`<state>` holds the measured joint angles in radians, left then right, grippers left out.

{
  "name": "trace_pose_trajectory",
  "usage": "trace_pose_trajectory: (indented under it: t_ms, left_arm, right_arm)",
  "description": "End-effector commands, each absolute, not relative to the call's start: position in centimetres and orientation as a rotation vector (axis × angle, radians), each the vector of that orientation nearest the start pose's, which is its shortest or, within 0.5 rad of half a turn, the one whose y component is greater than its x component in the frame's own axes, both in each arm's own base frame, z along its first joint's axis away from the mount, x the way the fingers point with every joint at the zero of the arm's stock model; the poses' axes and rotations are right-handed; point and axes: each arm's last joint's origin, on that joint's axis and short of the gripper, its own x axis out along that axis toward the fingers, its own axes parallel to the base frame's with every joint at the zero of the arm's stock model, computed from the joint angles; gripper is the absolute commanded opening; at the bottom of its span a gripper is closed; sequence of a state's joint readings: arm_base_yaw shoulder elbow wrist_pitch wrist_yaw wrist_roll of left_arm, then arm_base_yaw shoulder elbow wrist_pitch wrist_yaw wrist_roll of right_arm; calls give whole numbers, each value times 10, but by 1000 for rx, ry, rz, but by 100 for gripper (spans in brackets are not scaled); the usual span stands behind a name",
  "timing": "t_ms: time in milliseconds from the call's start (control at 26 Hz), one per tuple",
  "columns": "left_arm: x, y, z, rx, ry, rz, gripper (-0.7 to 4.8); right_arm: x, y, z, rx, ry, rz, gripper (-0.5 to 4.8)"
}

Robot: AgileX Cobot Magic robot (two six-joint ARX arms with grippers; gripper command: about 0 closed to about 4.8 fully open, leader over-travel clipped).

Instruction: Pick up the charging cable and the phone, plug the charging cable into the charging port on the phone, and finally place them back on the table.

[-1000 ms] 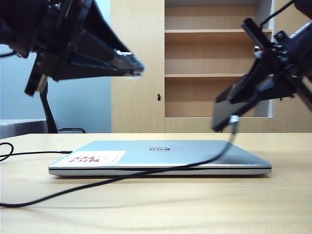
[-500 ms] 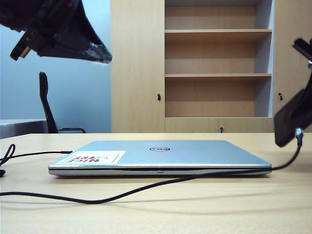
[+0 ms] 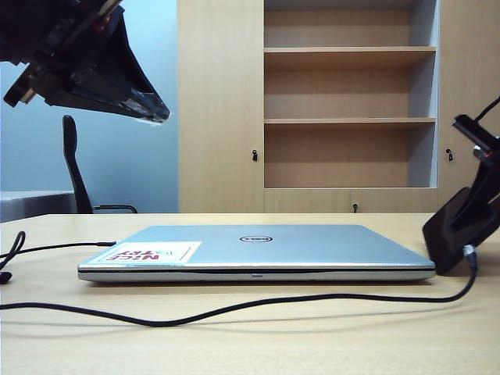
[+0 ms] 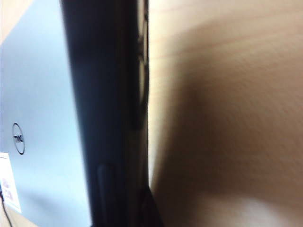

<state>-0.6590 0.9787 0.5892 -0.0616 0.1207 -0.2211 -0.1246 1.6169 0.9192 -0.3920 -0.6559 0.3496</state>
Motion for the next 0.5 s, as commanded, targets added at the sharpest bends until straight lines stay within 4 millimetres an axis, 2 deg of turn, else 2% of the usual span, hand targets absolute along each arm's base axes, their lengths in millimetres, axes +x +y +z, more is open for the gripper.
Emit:
trace_pose_trajectory:
  t_ms: [38,77,231,269,500]
  left_arm:
    - [163,-131,246,-85,509,-718,-5]
    - [163,-131,246,-85,509,-718,-5]
    - [163,-131,246,-85,509,-718,-5]
    - [163,-131,246,-85,509,-718,-5]
    - [163,-131,246,-85,509,-718,-5]
  right_arm:
    - [307,-20,168,723,1112,303,-5]
    - [307,-20,167,725,1116,302,-2]
    - [308,-20,168,719,1111,297,112]
    - [308,-20,168,719,1110,298,125]
    - [308,-21,170,718,1105,296,129]
